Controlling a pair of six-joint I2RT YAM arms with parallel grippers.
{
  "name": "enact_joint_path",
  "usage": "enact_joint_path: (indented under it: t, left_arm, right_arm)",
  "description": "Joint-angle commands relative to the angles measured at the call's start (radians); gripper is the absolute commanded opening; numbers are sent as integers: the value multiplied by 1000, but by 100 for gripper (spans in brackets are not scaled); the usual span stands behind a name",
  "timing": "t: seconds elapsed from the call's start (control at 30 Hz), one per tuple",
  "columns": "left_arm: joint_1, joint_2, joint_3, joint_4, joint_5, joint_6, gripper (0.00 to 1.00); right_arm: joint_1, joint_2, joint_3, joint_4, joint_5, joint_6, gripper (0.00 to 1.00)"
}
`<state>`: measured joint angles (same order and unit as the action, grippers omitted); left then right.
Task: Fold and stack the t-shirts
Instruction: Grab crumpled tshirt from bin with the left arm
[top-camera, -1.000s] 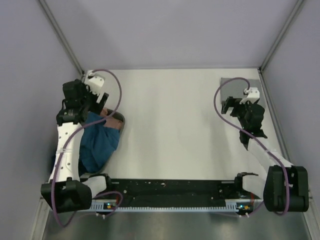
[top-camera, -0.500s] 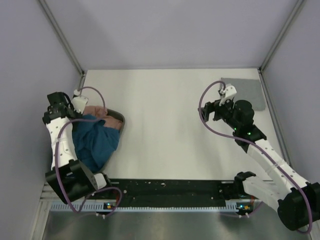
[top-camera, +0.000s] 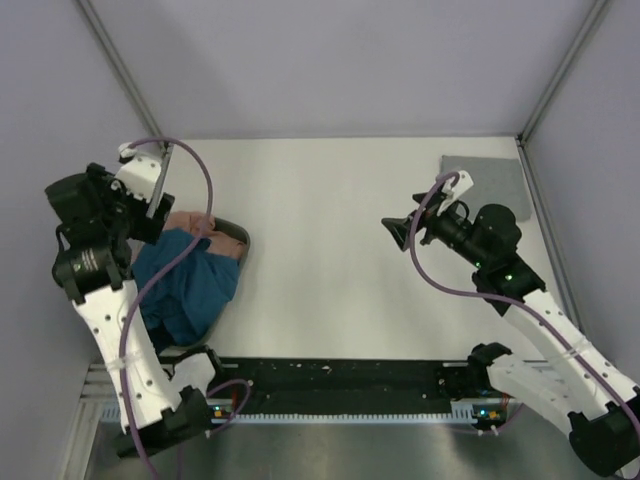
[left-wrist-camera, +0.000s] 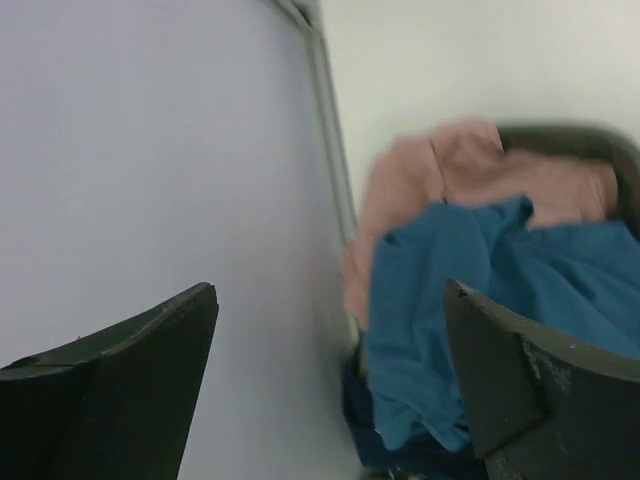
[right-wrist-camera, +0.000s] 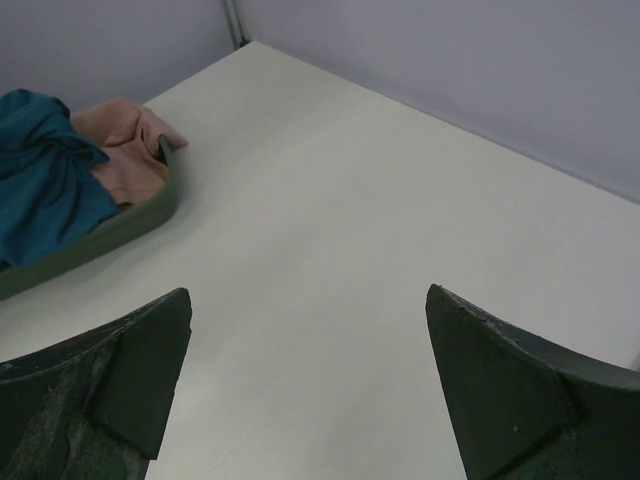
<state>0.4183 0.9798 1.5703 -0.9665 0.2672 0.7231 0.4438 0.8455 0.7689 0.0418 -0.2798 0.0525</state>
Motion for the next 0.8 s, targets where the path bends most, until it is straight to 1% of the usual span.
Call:
enact_joint_path:
  t: [0.0, 0.1, 0.17, 0.3, 0.33, 0.37, 0.4, 0.43, 0.5, 0.57, 0.6, 0.67, 0.7, 0.77]
  left_arm:
    - [2, 186, -263, -111, -91, 38, 98]
    - [2, 211, -355, -45, -101, 39, 98]
    - [-3, 220, -421, 23, -135, 38, 98]
    - [-9, 270, -506, 170, -212, 41, 98]
    - [-9, 293, -516, 202, -241, 32, 92]
    - [-9, 316, -510, 213, -258, 27, 69]
    - [-9, 341, -494, 207, -293, 9, 42]
    - [-9, 352, -475, 198, -310, -2, 0]
    - [-9, 311, -434, 189, -307, -20, 0]
    - [-10, 202, -357, 202, -272, -30, 0]
    - [-15, 157, -307, 209, -220, -43, 0]
    - [-38, 64, -151, 247, -163, -97, 0]
    - [-59, 33, -42, 261, -120, -138, 0]
    - [-104, 23, 145, 282, 4, -227, 0]
  right_arm:
    - [35, 10, 38, 4, -30, -25, 99]
    - [36, 35, 46, -13, -30, -36, 99]
    - [38, 43, 50, -20, -35, -42, 99]
    - [38, 52, 47, -14, -39, -43, 99]
    - [38, 52, 49, -14, -39, -40, 99]
    - [38, 47, 50, -19, -39, -37, 99]
    - [38, 44, 53, -19, -42, -31, 99]
    - [38, 40, 55, -19, -44, -28, 99]
    - [39, 27, 56, -22, -42, -20, 99]
    - [39, 10, 59, -26, -36, -14, 99]
    - [39, 7, 61, -23, -33, -11, 99]
    - [41, 4, 69, -20, -27, -3, 99]
    - [41, 4, 75, -14, -29, 6, 99]
    - [45, 13, 86, -2, -33, 29, 99]
